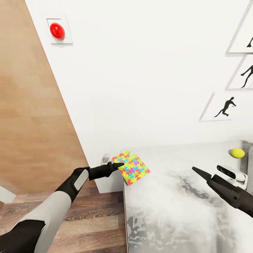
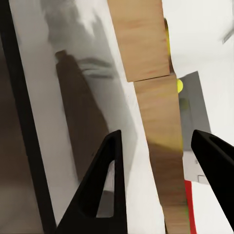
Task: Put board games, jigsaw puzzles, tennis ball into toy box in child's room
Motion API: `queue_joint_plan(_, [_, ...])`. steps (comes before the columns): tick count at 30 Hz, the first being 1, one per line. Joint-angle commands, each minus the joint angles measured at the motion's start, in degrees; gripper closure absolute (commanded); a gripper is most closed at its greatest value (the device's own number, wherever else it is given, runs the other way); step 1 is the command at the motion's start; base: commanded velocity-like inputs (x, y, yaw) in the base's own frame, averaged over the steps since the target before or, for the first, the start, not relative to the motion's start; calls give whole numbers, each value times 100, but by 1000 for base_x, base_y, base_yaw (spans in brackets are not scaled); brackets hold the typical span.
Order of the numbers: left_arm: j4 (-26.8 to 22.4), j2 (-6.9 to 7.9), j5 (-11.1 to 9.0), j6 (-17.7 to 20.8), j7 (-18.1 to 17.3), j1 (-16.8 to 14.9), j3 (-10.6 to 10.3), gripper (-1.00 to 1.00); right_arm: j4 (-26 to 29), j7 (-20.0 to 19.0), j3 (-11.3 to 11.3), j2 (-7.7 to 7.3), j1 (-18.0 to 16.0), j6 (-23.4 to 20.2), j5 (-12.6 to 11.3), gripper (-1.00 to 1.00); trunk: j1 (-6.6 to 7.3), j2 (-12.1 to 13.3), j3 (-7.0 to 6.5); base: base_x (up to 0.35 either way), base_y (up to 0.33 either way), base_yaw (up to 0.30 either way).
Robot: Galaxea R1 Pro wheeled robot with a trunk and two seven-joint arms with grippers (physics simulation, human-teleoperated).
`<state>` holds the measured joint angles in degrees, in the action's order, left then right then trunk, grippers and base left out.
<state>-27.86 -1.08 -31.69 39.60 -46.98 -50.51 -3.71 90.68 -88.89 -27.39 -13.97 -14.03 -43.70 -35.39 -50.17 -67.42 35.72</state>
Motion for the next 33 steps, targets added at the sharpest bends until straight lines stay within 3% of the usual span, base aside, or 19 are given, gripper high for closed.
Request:
queue_joint_plan(1, [0,2,-30,30,5,-3,-14,100,-1,-14,-1,1,-3,-58,-4,-100,23,39,-14,0,0,0])
queue_joint_plan(8, [0,2,-30,30,5,-3,-16,100,-6,1,0,30,-3,-67,5,-100,176,319,-139,0,0,0])
queue_joint_plan(28, [0,11,-30,30,-2,-3,-15,100,-6,4,15,35,-3,-77,14,-100,176,319,-139,0,0,0])
queue_joint_plan(33, [0,11,-30,30,-232,-3,-21,100,-6,4,15,35,-3,-68,14,-100,198,359,-157,0,0,0])
